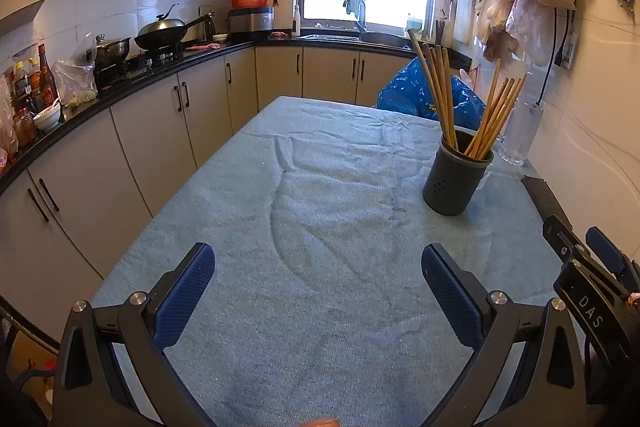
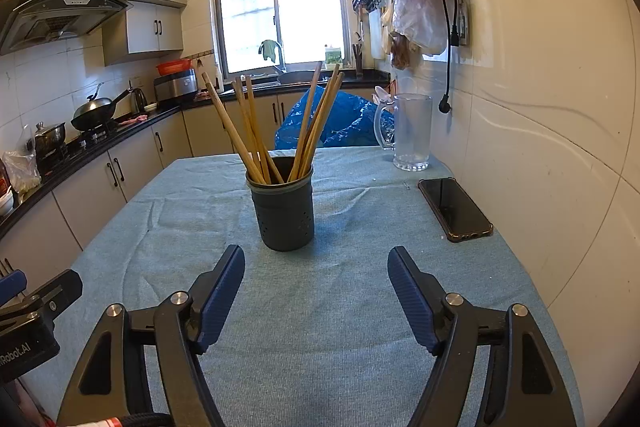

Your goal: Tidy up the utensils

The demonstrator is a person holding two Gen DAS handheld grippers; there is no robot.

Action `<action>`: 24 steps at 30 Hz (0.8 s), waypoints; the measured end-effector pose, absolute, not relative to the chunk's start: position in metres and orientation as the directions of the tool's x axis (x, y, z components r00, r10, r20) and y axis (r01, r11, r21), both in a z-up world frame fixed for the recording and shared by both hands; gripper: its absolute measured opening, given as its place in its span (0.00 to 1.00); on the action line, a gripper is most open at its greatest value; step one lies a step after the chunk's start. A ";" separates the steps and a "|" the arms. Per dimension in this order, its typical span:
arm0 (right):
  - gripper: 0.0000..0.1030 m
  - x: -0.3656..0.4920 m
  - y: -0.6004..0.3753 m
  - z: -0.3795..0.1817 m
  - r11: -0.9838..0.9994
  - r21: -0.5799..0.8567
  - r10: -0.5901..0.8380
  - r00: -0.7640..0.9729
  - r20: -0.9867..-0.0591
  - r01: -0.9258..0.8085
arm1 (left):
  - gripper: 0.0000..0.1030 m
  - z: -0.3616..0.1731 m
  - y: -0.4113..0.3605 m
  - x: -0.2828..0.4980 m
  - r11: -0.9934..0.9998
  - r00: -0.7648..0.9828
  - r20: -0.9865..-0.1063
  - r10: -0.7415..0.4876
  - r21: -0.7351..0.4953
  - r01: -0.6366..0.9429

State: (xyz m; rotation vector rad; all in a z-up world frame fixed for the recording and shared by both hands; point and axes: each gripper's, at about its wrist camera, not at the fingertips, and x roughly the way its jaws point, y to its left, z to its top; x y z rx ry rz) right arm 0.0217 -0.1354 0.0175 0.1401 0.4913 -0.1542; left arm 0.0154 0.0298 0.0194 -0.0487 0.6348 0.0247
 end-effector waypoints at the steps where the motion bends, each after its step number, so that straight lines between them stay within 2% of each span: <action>1: 0.76 0.022 -0.135 0.018 0.979 0.097 -0.113 0.871 -0.479 0.181 | 1.00 0.019 0.030 0.015 0.999 0.804 -0.594 0.007 -0.039 -0.038; 24: 0.77 0.019 -0.131 0.016 0.981 0.088 -0.112 0.869 -0.483 0.175 | 1.00 0.013 0.032 0.018 0.998 0.787 -0.617 -0.005 -0.050 -0.034</action>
